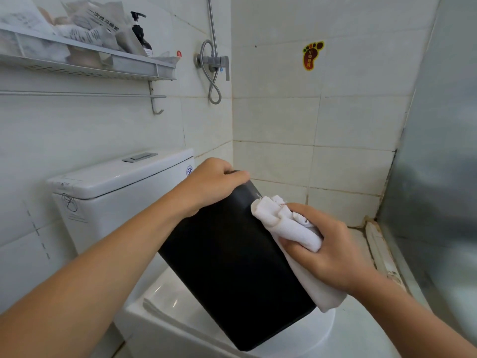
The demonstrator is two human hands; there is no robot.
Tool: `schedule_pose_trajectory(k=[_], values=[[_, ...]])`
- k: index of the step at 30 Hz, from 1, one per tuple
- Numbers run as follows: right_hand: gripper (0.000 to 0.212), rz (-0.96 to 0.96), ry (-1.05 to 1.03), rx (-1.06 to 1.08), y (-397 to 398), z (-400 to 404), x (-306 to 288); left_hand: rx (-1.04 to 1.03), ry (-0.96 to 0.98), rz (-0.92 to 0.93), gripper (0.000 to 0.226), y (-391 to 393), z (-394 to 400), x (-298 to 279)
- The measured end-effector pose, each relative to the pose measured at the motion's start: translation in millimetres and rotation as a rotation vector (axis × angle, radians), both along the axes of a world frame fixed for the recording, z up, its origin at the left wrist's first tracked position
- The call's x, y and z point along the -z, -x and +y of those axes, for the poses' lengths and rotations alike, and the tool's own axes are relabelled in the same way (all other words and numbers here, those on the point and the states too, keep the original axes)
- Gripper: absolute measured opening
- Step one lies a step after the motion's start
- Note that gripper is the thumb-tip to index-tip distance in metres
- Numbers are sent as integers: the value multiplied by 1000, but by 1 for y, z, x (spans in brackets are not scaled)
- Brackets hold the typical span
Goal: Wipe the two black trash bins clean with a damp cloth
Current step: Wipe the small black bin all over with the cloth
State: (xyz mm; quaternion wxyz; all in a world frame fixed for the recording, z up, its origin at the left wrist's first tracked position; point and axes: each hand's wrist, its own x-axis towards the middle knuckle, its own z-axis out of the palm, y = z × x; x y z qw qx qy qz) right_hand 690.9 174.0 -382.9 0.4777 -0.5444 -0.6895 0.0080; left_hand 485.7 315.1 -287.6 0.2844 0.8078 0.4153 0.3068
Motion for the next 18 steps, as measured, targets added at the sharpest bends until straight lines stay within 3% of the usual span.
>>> schedule_pose_trajectory(k=[6,9,12,18], values=[[45,85,-8,79,-8,-3,-7,-2,137,-5,32,-1,-2,-9],[33,216,-30,133,-16,-3,-13,63,112,-18,19,3,-3,-10],[29,274,-52,152,-18,-1,-15,156,96,-19,27,4,-1,-9],[34,221,-57,195,-5,8,-2,154,-71,17,26,-4,4,4]])
